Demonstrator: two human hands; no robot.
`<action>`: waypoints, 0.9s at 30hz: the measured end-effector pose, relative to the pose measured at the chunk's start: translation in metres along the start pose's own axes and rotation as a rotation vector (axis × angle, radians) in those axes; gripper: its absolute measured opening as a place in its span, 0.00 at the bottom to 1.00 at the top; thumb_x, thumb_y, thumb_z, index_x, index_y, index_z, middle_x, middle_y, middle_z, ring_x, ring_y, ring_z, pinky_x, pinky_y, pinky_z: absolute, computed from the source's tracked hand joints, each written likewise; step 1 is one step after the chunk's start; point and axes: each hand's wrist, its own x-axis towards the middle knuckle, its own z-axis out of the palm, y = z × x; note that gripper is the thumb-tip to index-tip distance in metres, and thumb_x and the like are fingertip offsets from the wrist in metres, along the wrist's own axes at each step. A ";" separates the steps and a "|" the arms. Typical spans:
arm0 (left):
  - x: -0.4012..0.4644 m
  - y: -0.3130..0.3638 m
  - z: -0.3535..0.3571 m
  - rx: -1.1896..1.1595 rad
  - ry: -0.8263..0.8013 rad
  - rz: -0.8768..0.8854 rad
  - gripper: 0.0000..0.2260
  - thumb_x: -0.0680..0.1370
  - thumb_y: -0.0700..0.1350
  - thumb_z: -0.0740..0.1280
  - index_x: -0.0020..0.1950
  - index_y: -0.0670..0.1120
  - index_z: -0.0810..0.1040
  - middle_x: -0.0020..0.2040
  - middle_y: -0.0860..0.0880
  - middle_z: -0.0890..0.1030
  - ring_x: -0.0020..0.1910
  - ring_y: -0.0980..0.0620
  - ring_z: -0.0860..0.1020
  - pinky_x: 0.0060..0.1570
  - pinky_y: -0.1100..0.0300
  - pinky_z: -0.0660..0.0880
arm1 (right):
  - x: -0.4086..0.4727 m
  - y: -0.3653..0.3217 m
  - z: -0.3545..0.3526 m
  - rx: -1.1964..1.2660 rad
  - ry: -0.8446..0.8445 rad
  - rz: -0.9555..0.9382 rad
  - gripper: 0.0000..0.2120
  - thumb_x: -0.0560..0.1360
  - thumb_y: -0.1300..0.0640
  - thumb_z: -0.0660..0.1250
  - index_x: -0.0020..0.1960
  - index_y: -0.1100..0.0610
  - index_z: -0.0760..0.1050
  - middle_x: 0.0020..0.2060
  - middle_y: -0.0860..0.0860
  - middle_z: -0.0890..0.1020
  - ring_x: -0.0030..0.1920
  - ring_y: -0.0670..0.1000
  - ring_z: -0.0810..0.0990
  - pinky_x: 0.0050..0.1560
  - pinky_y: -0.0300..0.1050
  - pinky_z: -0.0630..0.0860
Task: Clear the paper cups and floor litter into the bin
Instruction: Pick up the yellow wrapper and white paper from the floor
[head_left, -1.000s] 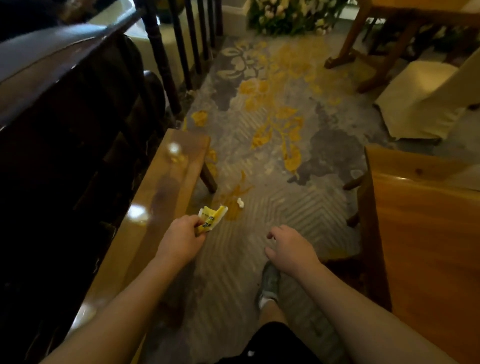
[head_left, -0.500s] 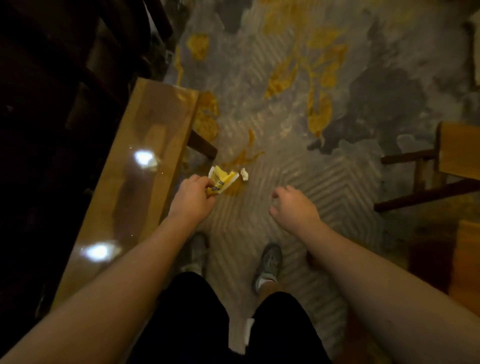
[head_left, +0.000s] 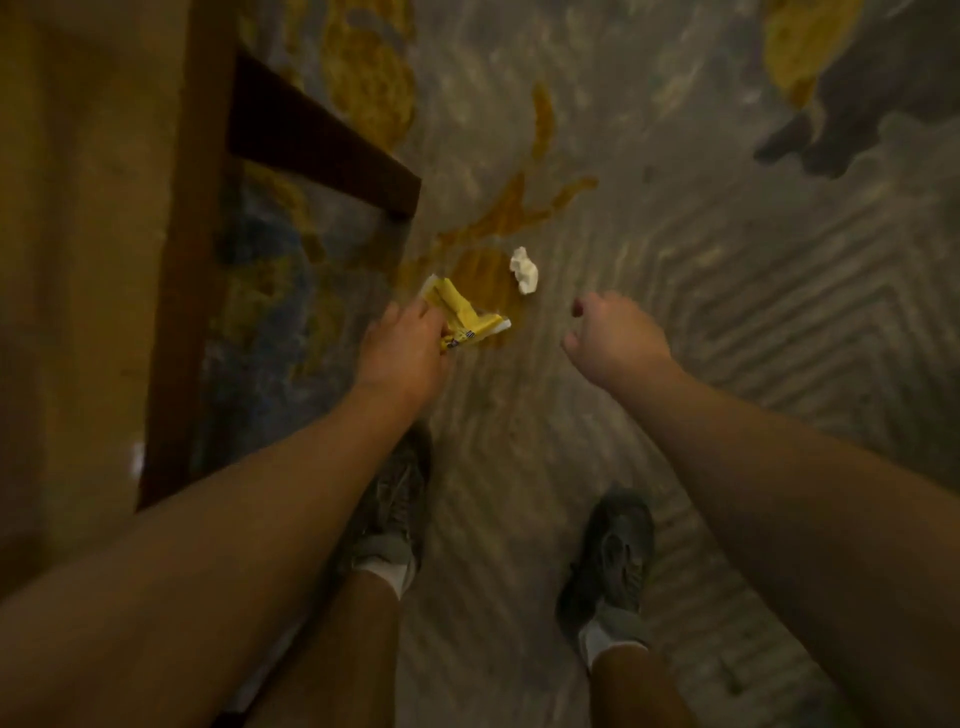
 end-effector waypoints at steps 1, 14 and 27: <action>0.010 -0.007 0.014 0.010 0.011 -0.008 0.11 0.73 0.46 0.69 0.55 0.45 0.78 0.57 0.44 0.77 0.56 0.41 0.71 0.53 0.46 0.71 | 0.018 -0.001 0.012 -0.003 -0.004 0.002 0.17 0.75 0.51 0.65 0.61 0.57 0.74 0.57 0.60 0.78 0.58 0.62 0.76 0.53 0.53 0.74; 0.089 -0.036 0.104 0.187 0.023 0.123 0.11 0.78 0.41 0.63 0.60 0.46 0.75 0.60 0.44 0.76 0.61 0.41 0.71 0.55 0.48 0.69 | 0.150 -0.011 0.123 0.010 0.113 -0.149 0.22 0.77 0.59 0.61 0.71 0.54 0.64 0.63 0.62 0.69 0.62 0.66 0.69 0.55 0.62 0.73; 0.042 0.006 -0.050 0.098 -0.032 0.139 0.11 0.74 0.44 0.69 0.56 0.45 0.78 0.54 0.42 0.78 0.54 0.40 0.73 0.46 0.49 0.72 | 0.023 -0.012 -0.025 0.263 0.180 -0.116 0.10 0.77 0.60 0.63 0.57 0.61 0.75 0.54 0.65 0.73 0.51 0.67 0.75 0.50 0.56 0.73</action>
